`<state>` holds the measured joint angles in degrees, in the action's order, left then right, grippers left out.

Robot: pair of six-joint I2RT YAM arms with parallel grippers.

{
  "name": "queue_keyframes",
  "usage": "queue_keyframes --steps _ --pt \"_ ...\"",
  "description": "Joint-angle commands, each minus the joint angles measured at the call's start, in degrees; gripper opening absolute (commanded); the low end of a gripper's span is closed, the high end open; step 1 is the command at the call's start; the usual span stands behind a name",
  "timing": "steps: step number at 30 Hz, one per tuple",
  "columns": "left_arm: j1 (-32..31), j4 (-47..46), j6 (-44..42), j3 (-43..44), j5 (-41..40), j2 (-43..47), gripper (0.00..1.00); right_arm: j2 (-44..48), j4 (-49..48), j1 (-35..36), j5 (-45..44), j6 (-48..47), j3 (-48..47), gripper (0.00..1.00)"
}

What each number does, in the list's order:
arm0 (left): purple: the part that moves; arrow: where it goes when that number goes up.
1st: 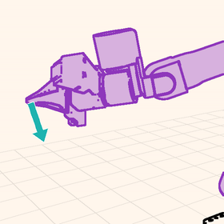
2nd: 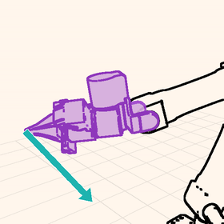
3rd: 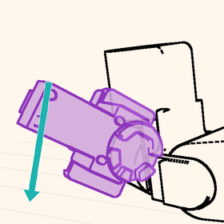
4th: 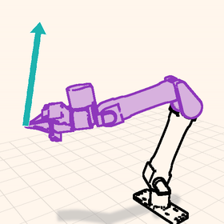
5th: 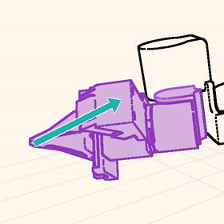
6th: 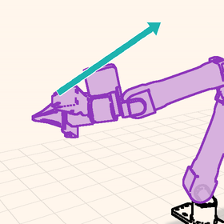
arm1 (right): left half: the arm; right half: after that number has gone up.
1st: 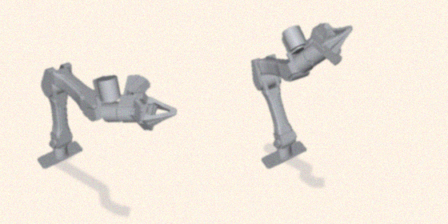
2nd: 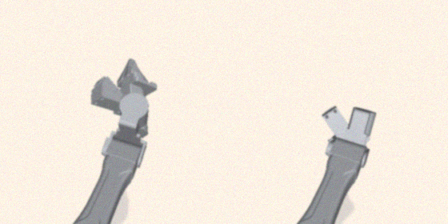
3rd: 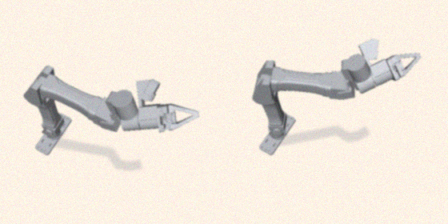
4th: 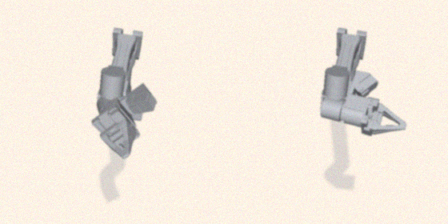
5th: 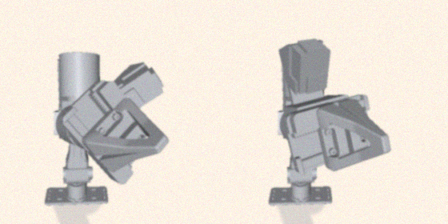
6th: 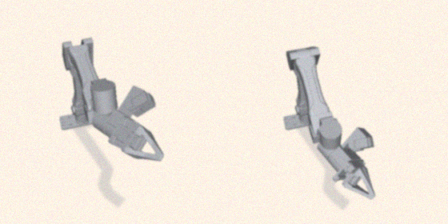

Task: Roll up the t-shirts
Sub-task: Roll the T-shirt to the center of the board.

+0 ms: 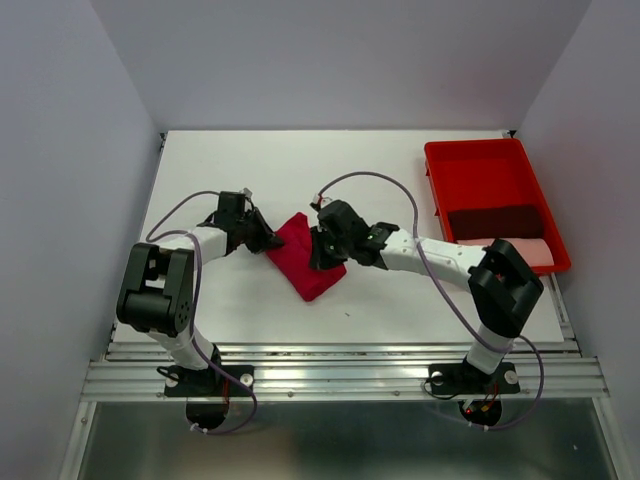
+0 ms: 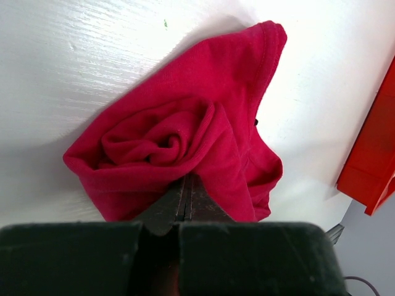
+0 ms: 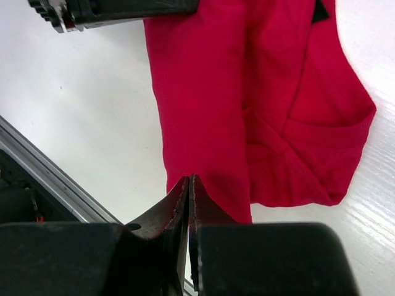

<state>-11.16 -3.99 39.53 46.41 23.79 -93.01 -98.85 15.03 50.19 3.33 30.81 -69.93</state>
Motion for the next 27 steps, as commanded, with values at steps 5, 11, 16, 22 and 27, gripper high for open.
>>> queue_keyframes --steps 5,11,16,22,27 --pt "-0.53 1.61 -0.77 3.07 -0.33 -0.94 0.0 -5.3 0.36 0.25 -2.8 0.57 0.76 0.04" --pt "-0.44 3.9 -2.0 5.44 -1.38 0.46 0.0 -8.03 0.79 0.78 -9.65 3.2 5.15 0.01" --pt "-0.36 5.4 -1.47 7.2 0.99 3.36 0.0 -6.36 0.62 1.3 -10.36 2.86 6.04 0.01" --pt "-0.44 7.68 -2.79 8.78 -1.02 2.31 0.0 -1.35 2.02 2.36 -11.68 1.01 1.48 0.01" --pt "-0.27 7.07 -2.7 7.29 -2.69 0.99 0.0 0.5 2.29 2.89 -12.21 1.54 -0.03 0.03"
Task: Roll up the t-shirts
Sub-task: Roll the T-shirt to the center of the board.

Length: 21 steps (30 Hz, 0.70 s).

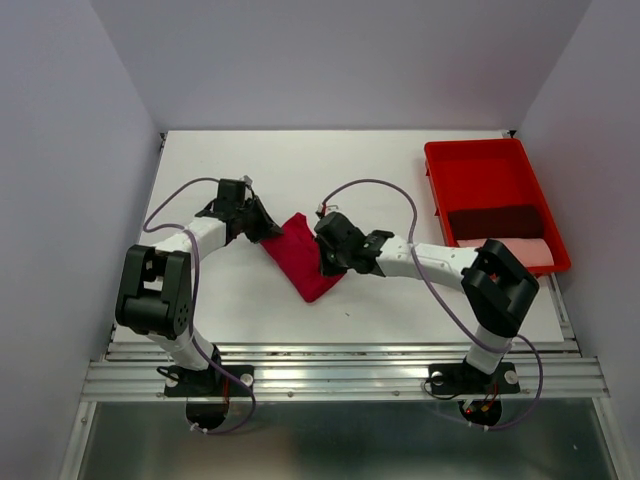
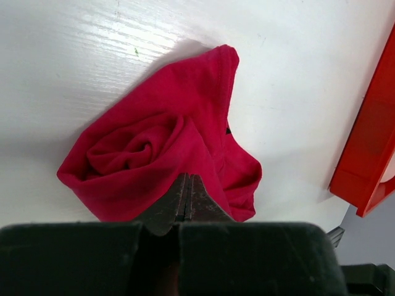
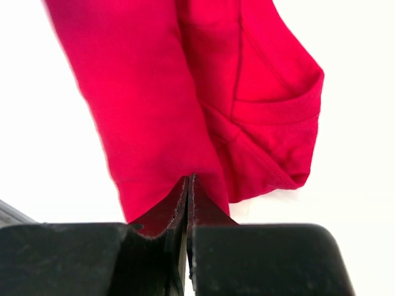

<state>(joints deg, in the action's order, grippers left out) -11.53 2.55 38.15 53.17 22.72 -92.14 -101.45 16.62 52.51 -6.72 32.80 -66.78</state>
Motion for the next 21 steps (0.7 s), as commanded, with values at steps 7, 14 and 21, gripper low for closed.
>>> queue_keyframes --steps 7,14,21 --pt "0.1 -1.4 -1.15 -1.05 -1.89 -3.4 0.0 -1.03 -2.65 0.57 1.18 1.39 0.25 0.03" --pt "0.1 -1.76 -1.5 -1.31 -1.98 -4.89 0.0 -4.46 -2.82 0.57 -0.4 1.92 3.24 0.01" --pt "0.1 1.67 -2.56 2.28 -1.27 -0.6 0.0 2.39 0.59 1.1 -2.76 -0.54 0.87 0.01"
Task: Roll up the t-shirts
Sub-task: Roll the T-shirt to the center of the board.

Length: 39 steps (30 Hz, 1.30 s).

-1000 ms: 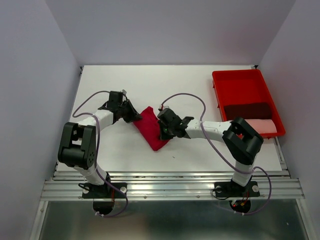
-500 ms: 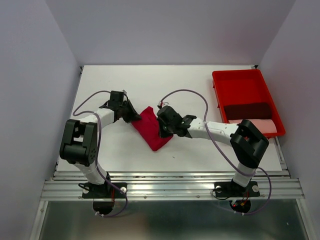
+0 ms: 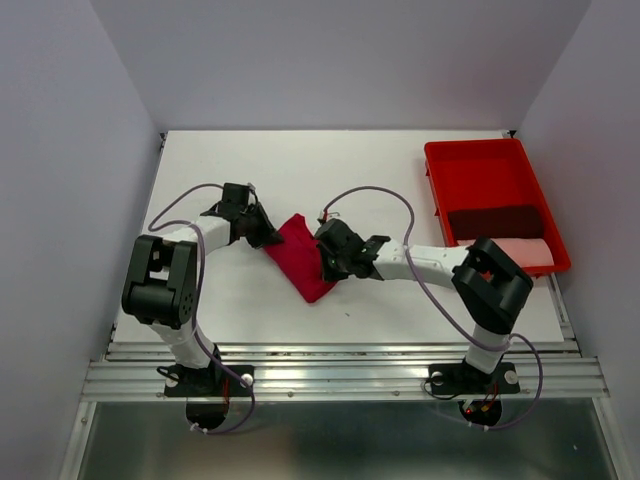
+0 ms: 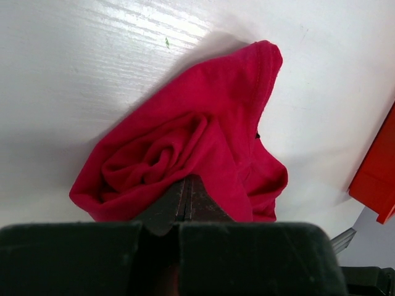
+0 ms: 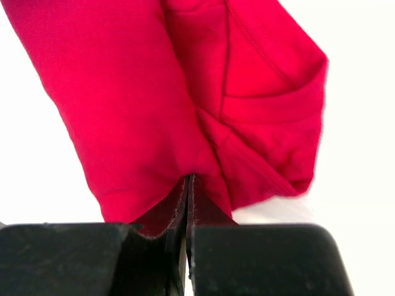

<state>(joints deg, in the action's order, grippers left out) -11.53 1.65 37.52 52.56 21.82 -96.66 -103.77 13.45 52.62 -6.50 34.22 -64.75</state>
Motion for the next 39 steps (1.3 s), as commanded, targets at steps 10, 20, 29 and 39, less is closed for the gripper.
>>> queue_keyframes --steps 10,20,29,39 --pt "2.82 15.65 -5.61 13.89 -5.65 14.65 0.0 9.37 8.69 7.39 -12.3 -8.28 -8.63 0.1" --pt "8.89 18.65 -3.95 7.74 -8.38 22.39 0.03 -1.43 15.55 15.23 -22.06 -16.46 -18.39 0.36" --pt "13.64 18.92 -3.77 3.96 -7.41 23.98 0.15 -6.71 17.31 18.31 -24.26 -17.52 -19.89 0.61" --pt "13.64 17.16 -3.33 1.41 -5.74 23.1 0.26 -13.12 13.89 18.83 -30.14 -14.88 -16.11 0.53"
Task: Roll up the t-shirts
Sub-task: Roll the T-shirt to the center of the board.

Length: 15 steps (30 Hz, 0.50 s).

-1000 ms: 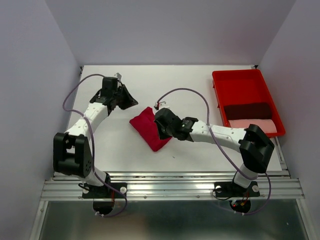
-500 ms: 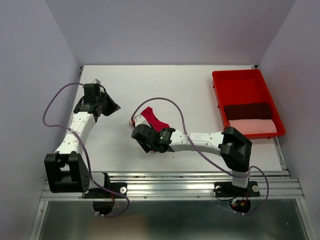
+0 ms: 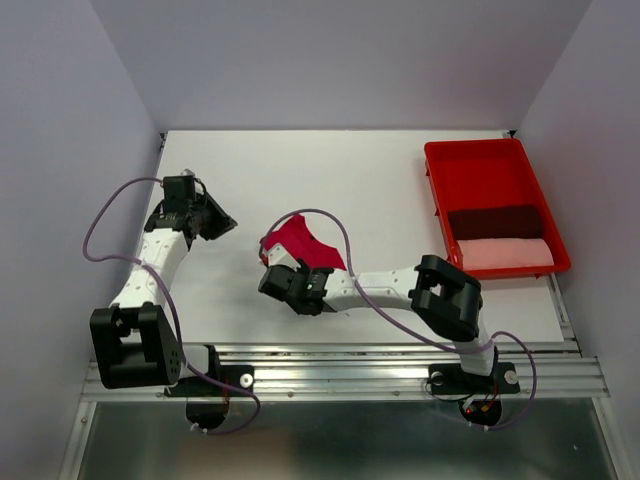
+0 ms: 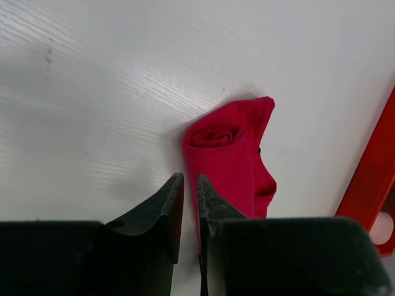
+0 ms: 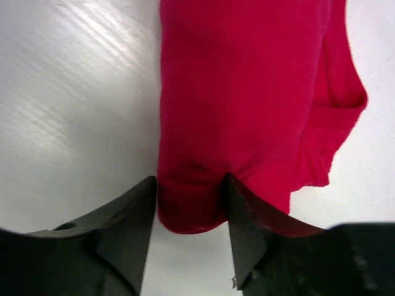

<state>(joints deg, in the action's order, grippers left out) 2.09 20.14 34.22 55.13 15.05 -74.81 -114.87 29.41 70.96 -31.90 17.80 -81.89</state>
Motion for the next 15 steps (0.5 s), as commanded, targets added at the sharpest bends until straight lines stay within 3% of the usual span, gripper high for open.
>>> queue_keyframes --steps 1,5,7,8,9,15 --pt "0.11 -1.42 -0.03 -1.34 1.12 1.24 0.27 -2.72 -2.34 0.5 -5.79 1.62 1.29 0.5" --pt "0.11 -2.12 0.06 -2.57 2.09 1.59 0.38 -2.12 -4.97 0.5 -7.3 1.8 3.48 0.29" --pt "0.02 -2.56 0.06 -3.1 2.44 1.94 0.43 -1.06 -6.9 0.5 -7.3 1.8 4.45 0.16" --pt "0.02 -2.74 -0.03 -3.71 2.88 2.21 0.48 0.25 -7.69 0.5 -6.69 1.71 4.98 0.05" --pt "0.11 -2.91 -0.03 -3.98 3.14 2.29 0.49 1.13 -9.53 0.5 -5.99 1.19 6.37 0.01" --pt "0.11 -4.85 -0.12 -7.4 6.31 4.13 0.79 7.19 -16.65 -0.65 6.22 0.65 11.13 0.01"
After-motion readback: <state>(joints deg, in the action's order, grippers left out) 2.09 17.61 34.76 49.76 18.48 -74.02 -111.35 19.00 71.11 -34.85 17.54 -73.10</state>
